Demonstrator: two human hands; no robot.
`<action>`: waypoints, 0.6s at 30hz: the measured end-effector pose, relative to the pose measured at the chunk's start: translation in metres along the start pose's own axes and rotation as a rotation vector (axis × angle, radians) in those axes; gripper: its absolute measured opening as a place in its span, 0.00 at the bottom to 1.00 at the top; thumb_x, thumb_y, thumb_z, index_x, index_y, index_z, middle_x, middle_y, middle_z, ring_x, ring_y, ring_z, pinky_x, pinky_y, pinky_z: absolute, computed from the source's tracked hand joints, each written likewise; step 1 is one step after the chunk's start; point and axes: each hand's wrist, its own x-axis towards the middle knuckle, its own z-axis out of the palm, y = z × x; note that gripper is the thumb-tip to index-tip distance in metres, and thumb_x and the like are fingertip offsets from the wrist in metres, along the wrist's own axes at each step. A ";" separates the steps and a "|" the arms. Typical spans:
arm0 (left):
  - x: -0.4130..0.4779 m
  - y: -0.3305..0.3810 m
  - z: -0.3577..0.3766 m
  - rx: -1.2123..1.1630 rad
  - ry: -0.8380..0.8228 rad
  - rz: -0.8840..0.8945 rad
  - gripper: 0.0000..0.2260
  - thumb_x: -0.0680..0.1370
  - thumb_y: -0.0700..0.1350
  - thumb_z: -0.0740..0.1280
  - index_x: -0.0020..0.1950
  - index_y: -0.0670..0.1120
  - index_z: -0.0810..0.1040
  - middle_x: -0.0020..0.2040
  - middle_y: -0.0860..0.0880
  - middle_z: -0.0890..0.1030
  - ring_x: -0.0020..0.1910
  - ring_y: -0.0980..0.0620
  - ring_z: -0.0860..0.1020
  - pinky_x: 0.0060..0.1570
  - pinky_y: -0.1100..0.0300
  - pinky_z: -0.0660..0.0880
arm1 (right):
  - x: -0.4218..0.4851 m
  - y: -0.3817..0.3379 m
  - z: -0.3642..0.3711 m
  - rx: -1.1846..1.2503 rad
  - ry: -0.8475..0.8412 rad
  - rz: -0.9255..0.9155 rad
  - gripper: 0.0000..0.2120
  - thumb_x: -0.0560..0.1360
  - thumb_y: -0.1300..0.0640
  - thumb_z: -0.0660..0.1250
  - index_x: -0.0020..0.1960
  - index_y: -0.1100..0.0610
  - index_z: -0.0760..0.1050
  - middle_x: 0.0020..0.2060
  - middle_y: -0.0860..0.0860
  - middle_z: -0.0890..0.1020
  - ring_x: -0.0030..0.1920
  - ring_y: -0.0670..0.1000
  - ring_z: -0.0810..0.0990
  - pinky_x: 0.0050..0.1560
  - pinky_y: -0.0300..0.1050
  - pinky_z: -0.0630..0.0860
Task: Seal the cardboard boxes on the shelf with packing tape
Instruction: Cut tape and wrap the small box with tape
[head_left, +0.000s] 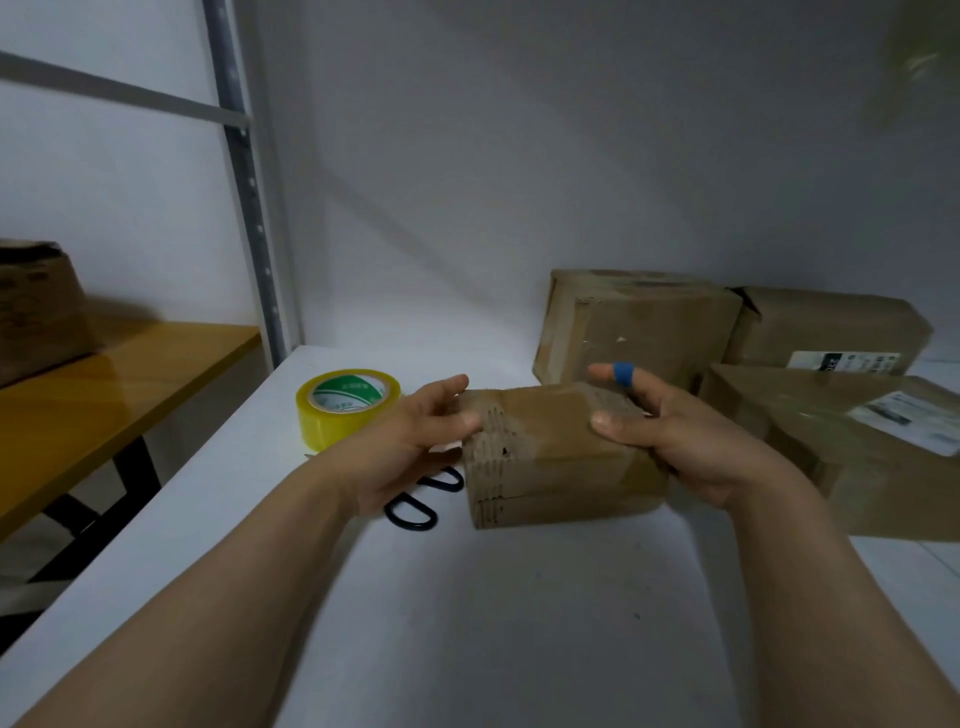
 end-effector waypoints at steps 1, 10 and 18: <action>0.000 -0.001 0.002 0.051 0.016 0.005 0.32 0.77 0.39 0.71 0.80 0.48 0.63 0.67 0.50 0.79 0.64 0.50 0.79 0.62 0.55 0.76 | 0.001 0.002 -0.001 -0.082 -0.007 0.023 0.28 0.74 0.53 0.75 0.72 0.44 0.71 0.63 0.47 0.80 0.59 0.48 0.83 0.61 0.46 0.79; -0.006 0.009 0.001 0.293 0.029 0.092 0.29 0.75 0.43 0.75 0.72 0.62 0.71 0.73 0.59 0.70 0.76 0.56 0.62 0.69 0.56 0.67 | -0.007 -0.023 0.026 -0.466 0.215 -0.272 0.14 0.76 0.46 0.71 0.62 0.40 0.78 0.59 0.37 0.80 0.58 0.38 0.78 0.60 0.43 0.76; -0.008 0.011 -0.001 0.301 0.021 0.056 0.28 0.76 0.44 0.73 0.74 0.58 0.70 0.70 0.58 0.76 0.67 0.54 0.76 0.70 0.47 0.72 | -0.003 -0.025 0.073 -0.581 0.029 -0.305 0.07 0.74 0.46 0.74 0.45 0.49 0.83 0.37 0.46 0.82 0.38 0.44 0.78 0.42 0.45 0.78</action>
